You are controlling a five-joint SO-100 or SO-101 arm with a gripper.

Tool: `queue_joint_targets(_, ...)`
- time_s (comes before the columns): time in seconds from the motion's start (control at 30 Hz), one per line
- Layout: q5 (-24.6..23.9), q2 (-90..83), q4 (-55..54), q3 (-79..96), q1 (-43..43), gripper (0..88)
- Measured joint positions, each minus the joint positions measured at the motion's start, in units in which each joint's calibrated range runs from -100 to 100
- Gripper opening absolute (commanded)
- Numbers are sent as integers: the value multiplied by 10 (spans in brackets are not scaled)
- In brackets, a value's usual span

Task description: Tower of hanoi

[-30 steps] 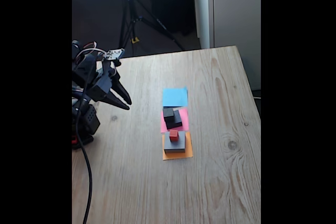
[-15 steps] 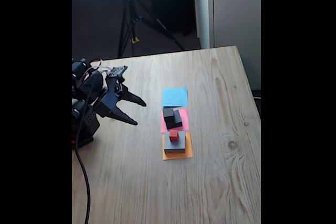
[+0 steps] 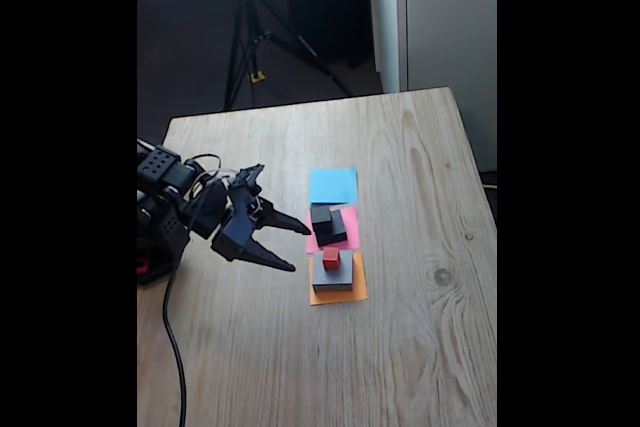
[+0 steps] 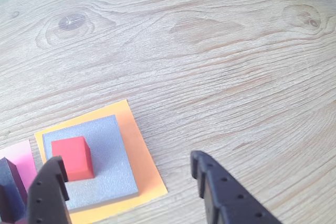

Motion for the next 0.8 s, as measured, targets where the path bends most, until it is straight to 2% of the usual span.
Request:
queue_joint_targets(0.43,0,175,-325,91,-35,283)
queue_joint_targets(0.8,0,228,-400,92,-68,284)
